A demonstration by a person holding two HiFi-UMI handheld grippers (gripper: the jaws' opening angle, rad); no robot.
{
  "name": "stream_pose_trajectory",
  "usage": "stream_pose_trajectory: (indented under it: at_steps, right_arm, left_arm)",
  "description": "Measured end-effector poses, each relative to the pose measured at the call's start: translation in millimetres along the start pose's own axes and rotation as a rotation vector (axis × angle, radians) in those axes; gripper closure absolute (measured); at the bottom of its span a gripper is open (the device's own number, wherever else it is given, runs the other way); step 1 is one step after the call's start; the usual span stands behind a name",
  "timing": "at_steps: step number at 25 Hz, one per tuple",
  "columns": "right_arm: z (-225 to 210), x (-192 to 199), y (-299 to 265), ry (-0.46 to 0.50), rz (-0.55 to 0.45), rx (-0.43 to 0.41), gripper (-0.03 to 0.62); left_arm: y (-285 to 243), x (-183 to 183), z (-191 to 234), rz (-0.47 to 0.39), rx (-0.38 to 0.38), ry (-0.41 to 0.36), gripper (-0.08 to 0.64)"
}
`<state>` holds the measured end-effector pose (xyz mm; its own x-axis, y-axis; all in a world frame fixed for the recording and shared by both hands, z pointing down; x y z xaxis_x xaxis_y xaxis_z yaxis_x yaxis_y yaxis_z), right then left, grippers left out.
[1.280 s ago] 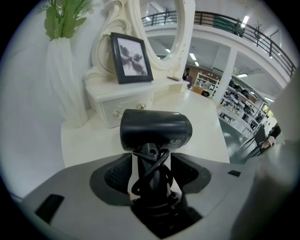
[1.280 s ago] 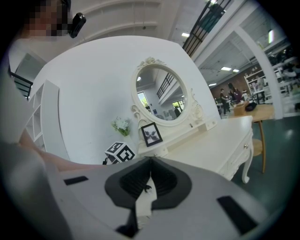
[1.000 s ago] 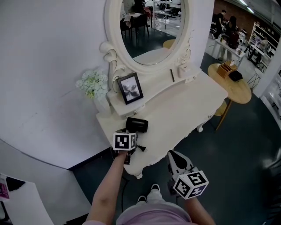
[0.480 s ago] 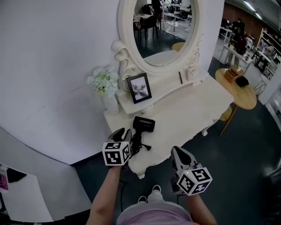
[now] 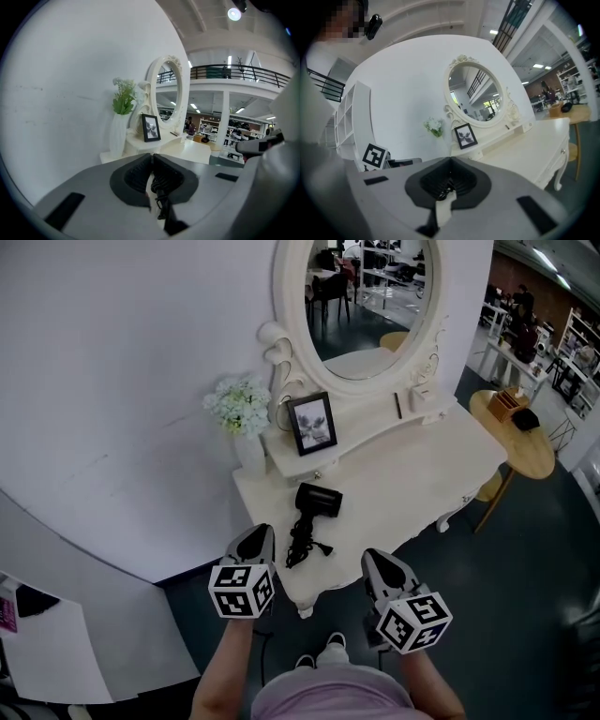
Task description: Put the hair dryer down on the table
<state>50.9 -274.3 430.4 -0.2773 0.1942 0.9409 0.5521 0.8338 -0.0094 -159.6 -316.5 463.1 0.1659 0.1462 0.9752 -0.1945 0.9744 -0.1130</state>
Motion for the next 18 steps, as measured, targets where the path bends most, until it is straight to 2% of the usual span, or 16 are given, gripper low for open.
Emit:
stream_pose_trajectory:
  at_steps: [11, 18]
  right_arm:
    - [5, 1, -1, 0.01, -0.003, -0.015, 0.598]
    - [7, 2, -1, 0.051, 0.009, -0.02, 0.592]
  left_arm:
    - [44, -8, 3, -0.063, -0.036, -0.064, 0.56]
    - [54, -7, 1, -0.079, -0.045, -0.056, 0.56]
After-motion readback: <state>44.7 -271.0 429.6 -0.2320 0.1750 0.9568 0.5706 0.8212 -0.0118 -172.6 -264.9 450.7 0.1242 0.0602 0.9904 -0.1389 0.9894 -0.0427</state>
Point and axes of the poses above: the fingertips, and each gripper's own axes: y backward along the fingers, z to its left, x out of its underside, the point moved 1 cm from there along y, backward along the fingers, and after that the axes turned 12 degrees about -z, right-handed, at the moved point
